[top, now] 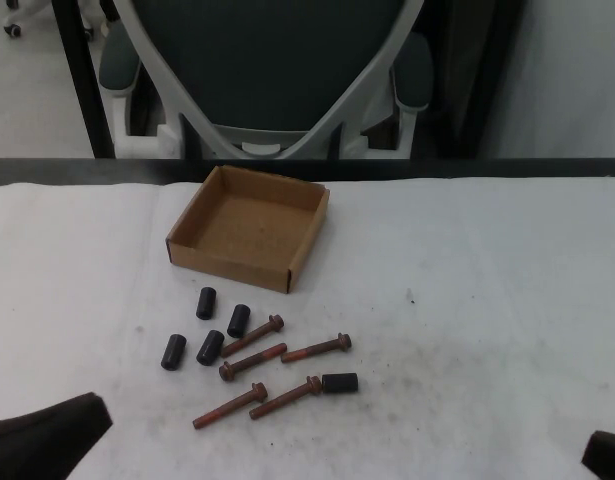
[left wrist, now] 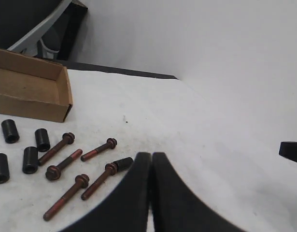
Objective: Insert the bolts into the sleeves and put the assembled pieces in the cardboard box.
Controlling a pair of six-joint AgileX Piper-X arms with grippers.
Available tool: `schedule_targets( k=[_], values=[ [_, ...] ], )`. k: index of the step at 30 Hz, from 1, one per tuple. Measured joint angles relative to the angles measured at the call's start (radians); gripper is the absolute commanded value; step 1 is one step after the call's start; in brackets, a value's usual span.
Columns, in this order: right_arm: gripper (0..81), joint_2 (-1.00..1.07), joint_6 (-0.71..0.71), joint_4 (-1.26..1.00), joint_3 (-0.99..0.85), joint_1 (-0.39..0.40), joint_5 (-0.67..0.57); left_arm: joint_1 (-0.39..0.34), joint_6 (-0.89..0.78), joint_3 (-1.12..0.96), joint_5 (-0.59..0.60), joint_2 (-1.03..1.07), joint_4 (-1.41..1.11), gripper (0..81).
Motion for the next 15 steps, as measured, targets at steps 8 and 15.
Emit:
schedule_targets(
  k=[8, 15],
  values=[
    [0.3, 0.223, 0.037, -0.137, -0.005, 0.148, 0.025, -0.102, 0.021, -0.109, -0.090, 0.206, -0.012, 0.8],
    [0.3, 0.438, 0.035, -0.145, -0.112, 0.231, 0.030, -0.167, 0.104, -0.301, -0.159, 0.570, 0.054, 0.8]
  ],
)
